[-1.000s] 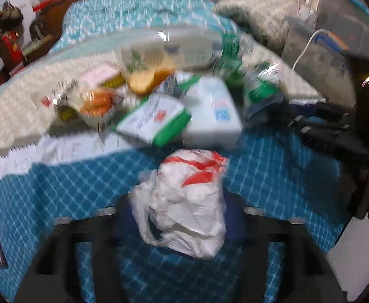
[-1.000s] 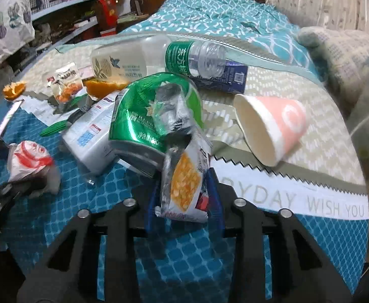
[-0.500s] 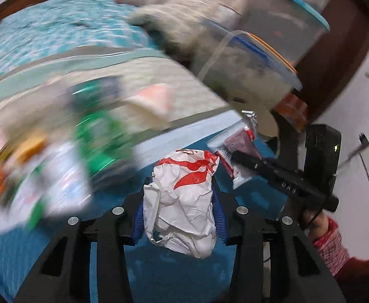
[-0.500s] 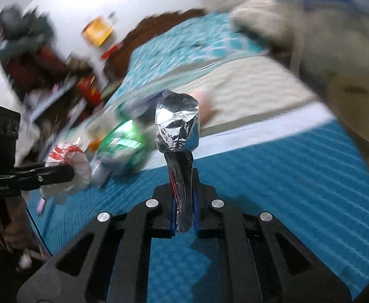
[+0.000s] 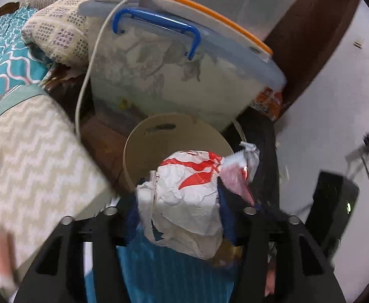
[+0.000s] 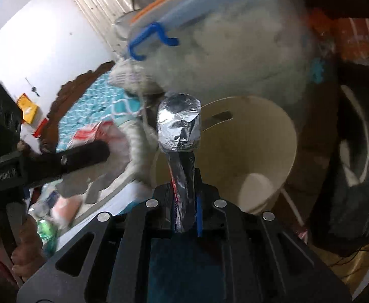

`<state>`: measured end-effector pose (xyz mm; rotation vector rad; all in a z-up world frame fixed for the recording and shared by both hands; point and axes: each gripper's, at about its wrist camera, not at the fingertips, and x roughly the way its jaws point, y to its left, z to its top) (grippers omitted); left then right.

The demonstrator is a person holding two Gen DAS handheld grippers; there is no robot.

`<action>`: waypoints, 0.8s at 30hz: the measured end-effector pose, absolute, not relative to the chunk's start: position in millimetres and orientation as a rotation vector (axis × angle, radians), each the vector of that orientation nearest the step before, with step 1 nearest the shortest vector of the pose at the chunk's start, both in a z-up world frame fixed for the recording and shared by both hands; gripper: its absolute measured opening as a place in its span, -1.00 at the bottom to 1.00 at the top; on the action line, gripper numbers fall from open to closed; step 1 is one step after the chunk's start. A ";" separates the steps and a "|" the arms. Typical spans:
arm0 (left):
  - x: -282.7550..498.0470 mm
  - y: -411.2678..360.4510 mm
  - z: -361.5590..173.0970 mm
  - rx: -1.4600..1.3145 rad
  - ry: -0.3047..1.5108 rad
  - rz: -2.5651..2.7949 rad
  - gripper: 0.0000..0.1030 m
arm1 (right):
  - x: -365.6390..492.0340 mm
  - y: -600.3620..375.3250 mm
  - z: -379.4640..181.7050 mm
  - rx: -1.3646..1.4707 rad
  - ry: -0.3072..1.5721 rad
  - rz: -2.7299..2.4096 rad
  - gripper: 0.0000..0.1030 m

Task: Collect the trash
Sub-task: 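Carry both items over the beige bin and open both tools, then move both open tools back over the trash on the bed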

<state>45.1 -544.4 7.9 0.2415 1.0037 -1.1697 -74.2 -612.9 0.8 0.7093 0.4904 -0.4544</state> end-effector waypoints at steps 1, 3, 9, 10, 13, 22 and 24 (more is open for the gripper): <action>49.8 -550.0 5.1 0.224 1.014 -1.155 0.42 | -70.9 -619.8 -2.2 0.707 0.499 -0.462 -0.70; 60.2 -556.2 -1.4 0.172 1.042 -1.130 0.57 | -64.7 -628.8 -5.7 0.732 0.503 -0.458 -0.60; 70.4 -555.0 -0.9 0.129 1.087 -1.120 0.68 | -69.5 -634.4 0.7 0.755 0.411 -0.487 0.75; 71.0 -551.0 2.0 0.116 1.087 -1.126 0.68 | -72.1 -632.6 4.9 0.752 0.401 -0.484 0.75; 68.0 -515.3 22.1 0.064 1.036 -1.131 0.68 | -83.3 -615.2 23.7 0.735 0.347 -0.489 0.78; 71.7 -359.9 81.0 -0.048 0.832 -1.006 0.67 | -56.2 -554.0 74.6 0.768 0.326 -0.257 0.93; 78.8 -309.4 89.6 -0.086 0.807 -0.942 0.67 | -35.5 -531.8 78.4 0.766 0.370 -0.165 0.74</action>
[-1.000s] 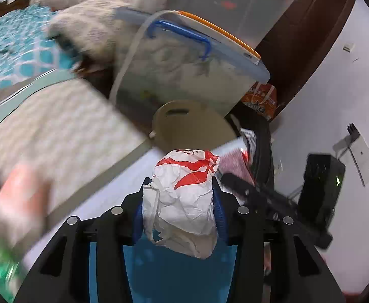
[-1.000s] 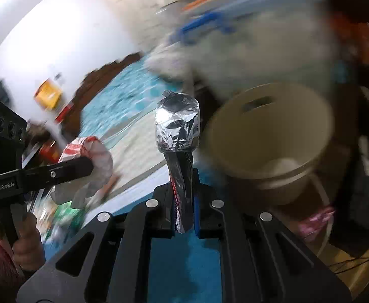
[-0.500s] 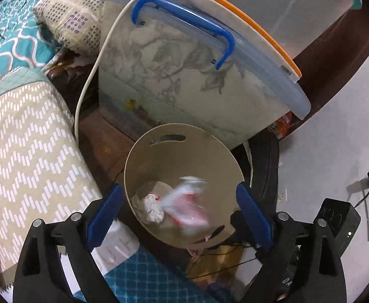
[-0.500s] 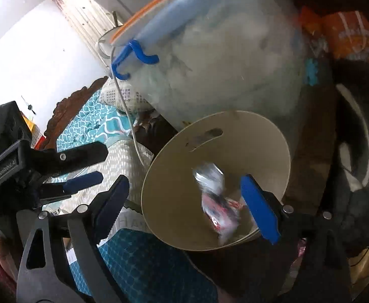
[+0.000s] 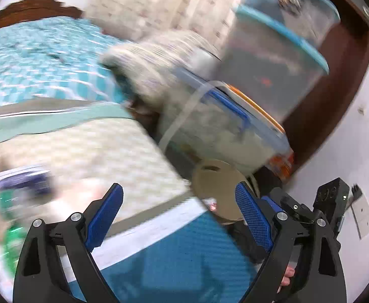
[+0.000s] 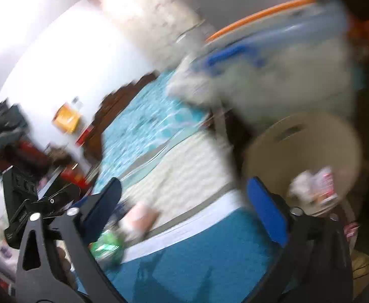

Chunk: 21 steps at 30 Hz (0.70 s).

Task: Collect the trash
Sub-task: 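Move both open tools back over the trash on the bed, then grasp the printed snack wrapper with left tool while right grasps the green-white packet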

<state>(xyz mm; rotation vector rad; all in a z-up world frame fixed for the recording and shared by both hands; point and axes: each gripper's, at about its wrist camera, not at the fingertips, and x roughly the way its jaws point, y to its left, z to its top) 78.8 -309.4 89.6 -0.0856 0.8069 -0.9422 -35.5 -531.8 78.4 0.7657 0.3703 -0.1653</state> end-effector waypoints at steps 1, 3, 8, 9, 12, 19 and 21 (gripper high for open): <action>82.5 -287.1 91.3 -0.097 0.800 -0.908 0.66 | -24.4 -517.9 79.5 0.754 0.396 -0.120 0.60; 95.0 -229.5 95.6 -0.134 0.793 -0.813 0.67 | -1.6 -485.5 82.7 0.724 0.447 -0.029 0.37; 127.8 -87.2 77.8 -0.261 0.849 -0.541 0.66 | 45.3 -406.2 80.3 0.667 0.572 0.159 -0.03; 133.7 -66.1 74.1 -0.290 0.858 -0.501 0.65 | 55.6 -387.2 79.1 0.654 0.598 0.201 -0.08; 146.0 17.7 51.0 -0.417 0.889 -0.343 0.61 | 76.3 -350.2 72.2 0.622 0.645 0.267 -0.17; 145.9 107.3 -7.6 -0.608 1.000 -0.266 0.42 | 119.2 -225.0 67.5 0.378 0.735 0.407 -0.22; 144.8 103.5 -13.7 -0.617 1.017 -0.308 0.42 | 126.9 -192.1 62.6 0.277 0.756 0.412 -0.22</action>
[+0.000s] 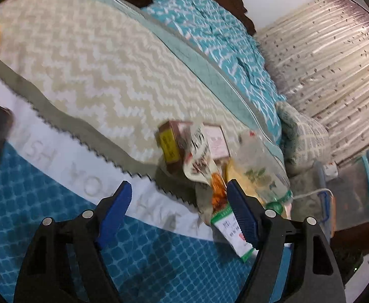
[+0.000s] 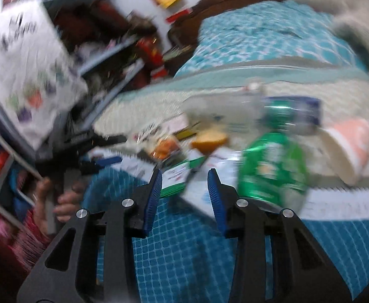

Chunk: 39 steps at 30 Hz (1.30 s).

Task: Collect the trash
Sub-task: 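Grasp the printed snack wrapper with left tool while right grasps the green-white packet, then carry both packets to the beige bin and open both tools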

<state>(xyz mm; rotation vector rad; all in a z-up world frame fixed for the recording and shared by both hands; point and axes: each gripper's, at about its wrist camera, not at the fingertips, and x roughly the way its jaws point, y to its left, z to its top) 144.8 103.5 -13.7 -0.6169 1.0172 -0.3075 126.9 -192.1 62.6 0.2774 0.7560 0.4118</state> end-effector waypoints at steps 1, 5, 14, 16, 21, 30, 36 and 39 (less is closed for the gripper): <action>145.3 99.3 -15.2 -0.619 1.022 -0.325 0.42 | 131.8 -183.4 59.0 0.247 0.766 0.403 -0.22; 150.0 76.1 -24.7 -0.618 1.046 -0.380 0.42 | 155.3 -174.1 56.9 0.202 0.776 0.320 -0.22; 161.0 49.1 -45.2 -0.607 1.114 -0.413 -0.55 | 184.9 -160.2 33.2 0.216 0.866 0.339 -0.65; 157.1 47.2 -47.4 -0.603 1.118 -0.416 -0.73 | 170.3 -156.7 36.5 0.208 0.838 0.353 -0.67; 136.7 51.8 -30.6 -0.564 1.062 -0.423 -0.94 | 129.6 -159.6 44.6 0.263 0.772 0.399 -0.70; 85.4 53.4 14.4 -0.398 0.975 -0.494 -0.94 | 44.2 -207.6 49.9 0.341 0.677 0.378 -0.70; 58.7 11.6 15.4 -0.303 1.021 -0.633 -0.94 | -5.1 -262.8 39.4 0.418 0.637 0.213 -0.70; 52.8 -21.8 14.9 -0.262 1.051 -0.712 -0.94 | -22.1 -293.5 34.4 0.485 0.606 0.136 -0.70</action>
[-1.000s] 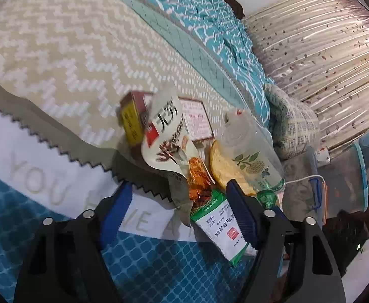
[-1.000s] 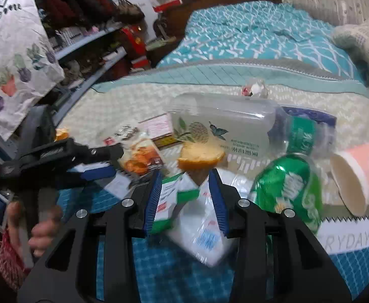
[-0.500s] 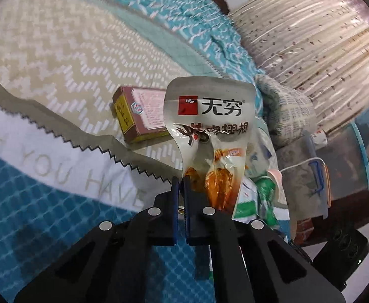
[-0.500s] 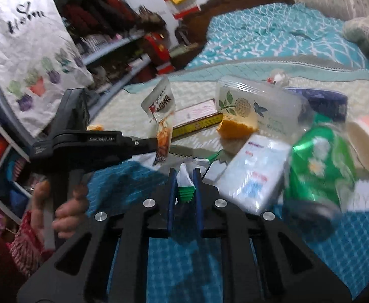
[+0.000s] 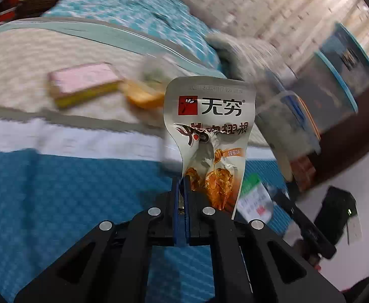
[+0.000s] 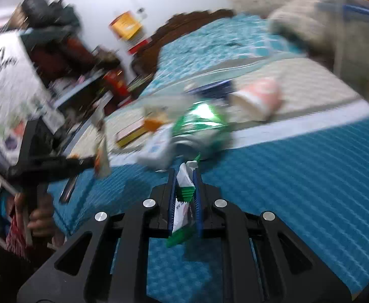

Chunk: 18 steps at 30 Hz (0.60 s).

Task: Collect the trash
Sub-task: 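Carry both packets to the beige bin and open both tools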

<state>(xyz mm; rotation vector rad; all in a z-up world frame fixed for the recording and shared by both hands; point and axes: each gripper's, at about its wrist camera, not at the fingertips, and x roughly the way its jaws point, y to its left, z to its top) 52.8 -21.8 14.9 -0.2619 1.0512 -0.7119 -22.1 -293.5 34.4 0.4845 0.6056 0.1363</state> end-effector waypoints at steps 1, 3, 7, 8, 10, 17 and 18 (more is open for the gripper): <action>51.3 -32.9 15.4 -0.249 1.060 -0.736 -0.94 | -25.5 -301.0 34.2 0.500 0.596 0.121 -0.70; 47.7 -62.8 16.8 -0.208 1.077 -0.792 -0.94 | -33.5 -322.4 34.3 0.534 0.567 0.080 -0.70; 45.5 -124.4 19.0 -0.119 1.099 -0.886 -0.94 | -45.6 -350.3 36.3 0.556 0.518 0.006 -0.70; 46.4 -143.8 19.5 -0.093 1.107 -0.911 -0.94 | -48.5 -358.4 37.4 0.558 0.503 -0.014 -0.70; 47.8 -175.5 20.0 -0.058 1.120 -0.960 -0.94 | -56.1 -377.4 38.3 0.561 0.475 -0.061 -0.70; 54.9 -324.3 21.9 0.095 1.161 -1.121 -0.94 | -80.9 -476.0 44.4 0.601 0.402 -0.249 -0.70; 55.9 -349.7 21.7 0.121 1.164 -1.138 -0.94 | -83.9 -494.3 46.5 0.601 0.390 -0.279 -0.70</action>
